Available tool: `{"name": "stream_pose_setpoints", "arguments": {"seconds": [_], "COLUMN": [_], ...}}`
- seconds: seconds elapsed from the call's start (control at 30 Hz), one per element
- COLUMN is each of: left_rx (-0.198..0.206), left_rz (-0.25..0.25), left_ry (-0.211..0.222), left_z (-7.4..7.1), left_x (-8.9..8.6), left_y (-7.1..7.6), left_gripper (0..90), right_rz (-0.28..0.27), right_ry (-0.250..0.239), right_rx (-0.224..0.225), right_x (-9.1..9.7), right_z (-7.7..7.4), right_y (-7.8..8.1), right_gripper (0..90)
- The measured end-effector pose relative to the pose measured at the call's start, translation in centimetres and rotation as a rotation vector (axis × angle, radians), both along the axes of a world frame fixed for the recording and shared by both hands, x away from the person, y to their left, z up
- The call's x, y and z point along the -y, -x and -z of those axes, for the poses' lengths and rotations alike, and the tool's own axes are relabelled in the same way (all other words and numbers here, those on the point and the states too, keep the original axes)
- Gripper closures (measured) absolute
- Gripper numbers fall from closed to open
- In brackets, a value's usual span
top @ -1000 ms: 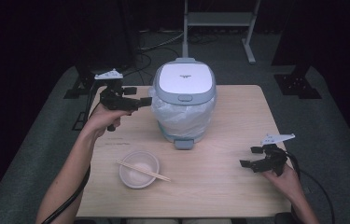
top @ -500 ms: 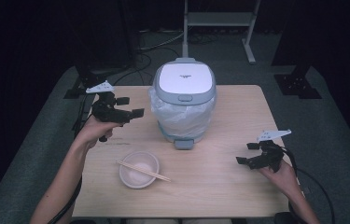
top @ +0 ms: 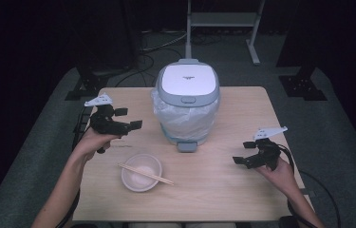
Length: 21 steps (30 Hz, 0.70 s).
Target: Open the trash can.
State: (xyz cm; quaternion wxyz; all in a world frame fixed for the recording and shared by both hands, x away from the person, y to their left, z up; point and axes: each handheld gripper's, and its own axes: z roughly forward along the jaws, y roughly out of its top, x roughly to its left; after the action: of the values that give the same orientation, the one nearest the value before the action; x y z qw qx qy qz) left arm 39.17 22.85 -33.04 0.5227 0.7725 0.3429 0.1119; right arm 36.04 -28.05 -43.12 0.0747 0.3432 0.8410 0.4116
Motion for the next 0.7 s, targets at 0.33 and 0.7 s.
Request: {"name": "stream_pose_setpoints", "arguments": {"seconds": [0.33, 0.7], "left_rx": [0.003, 0.013], "left_rz": [-0.01, -0.021], "left_ry": [-0.003, -0.007], "left_z": [1.6, 2.7], "left_x": [-0.9, -1.8], "left_y": [1.1, 2.5], "left_gripper": [5.3, 5.3], "right_rz": [-0.037, -0.07], "right_ry": [0.013, 0.018], "right_rx": [0.0, 0.001], "right_x": [-1.6, -3.1], "right_z": [-0.3, -0.6], "right_y": [-0.6, -1.1], "right_gripper": [13.8, 14.0]}}
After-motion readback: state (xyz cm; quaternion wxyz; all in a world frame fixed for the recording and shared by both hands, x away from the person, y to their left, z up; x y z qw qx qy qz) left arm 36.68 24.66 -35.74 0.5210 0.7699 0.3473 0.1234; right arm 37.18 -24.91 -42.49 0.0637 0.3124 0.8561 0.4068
